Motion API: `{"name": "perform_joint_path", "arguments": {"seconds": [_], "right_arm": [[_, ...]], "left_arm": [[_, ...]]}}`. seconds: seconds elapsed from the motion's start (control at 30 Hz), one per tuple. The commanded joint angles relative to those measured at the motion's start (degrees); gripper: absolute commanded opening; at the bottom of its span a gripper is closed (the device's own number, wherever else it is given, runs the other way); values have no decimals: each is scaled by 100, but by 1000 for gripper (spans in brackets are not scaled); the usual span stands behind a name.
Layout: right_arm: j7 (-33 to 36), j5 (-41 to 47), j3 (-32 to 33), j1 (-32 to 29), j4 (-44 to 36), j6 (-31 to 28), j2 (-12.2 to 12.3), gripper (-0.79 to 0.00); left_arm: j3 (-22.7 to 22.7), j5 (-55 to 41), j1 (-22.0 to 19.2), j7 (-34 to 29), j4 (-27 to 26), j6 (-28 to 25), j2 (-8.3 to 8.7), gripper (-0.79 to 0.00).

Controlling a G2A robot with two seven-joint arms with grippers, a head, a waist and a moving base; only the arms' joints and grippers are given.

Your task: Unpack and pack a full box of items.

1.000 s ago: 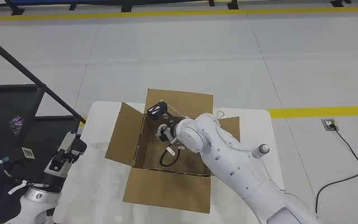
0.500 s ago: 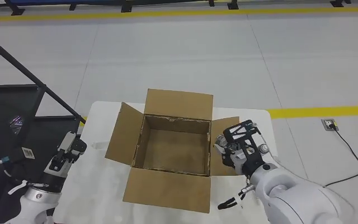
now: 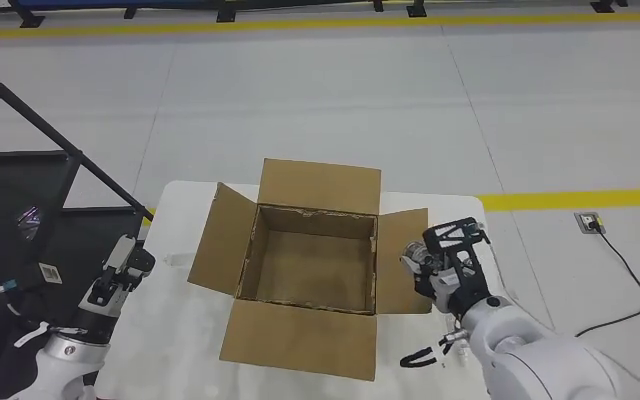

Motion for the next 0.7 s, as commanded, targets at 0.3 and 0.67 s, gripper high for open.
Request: {"name": "perform_joint_path", "arguments": {"seconds": [0.3,0.67], "right_arm": [[356,111,1776,-575,870,443,88,-785],[559,-813,1216,139,2988,230,137,-785]], "left_arm": [[0,0,0,0,0,0,0,0],[0,0,0,0,0,0,0,0]]}}
